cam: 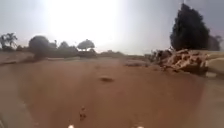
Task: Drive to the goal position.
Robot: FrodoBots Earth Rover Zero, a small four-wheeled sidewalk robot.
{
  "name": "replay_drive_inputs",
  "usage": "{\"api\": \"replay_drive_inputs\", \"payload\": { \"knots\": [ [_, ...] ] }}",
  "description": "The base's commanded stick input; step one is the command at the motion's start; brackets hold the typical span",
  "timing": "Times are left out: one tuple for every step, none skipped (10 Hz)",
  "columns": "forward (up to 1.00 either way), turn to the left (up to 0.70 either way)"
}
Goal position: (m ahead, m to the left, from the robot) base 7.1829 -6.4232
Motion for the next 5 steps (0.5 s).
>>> {"api": "replay_drive_inputs", "payload": {
  "knots": [
    [0.7,-0.14],
    [0.7,-0.13],
    [0.7,-0.12],
    [0.7,-0.01],
    [0.7,0.0]
  ]
}}
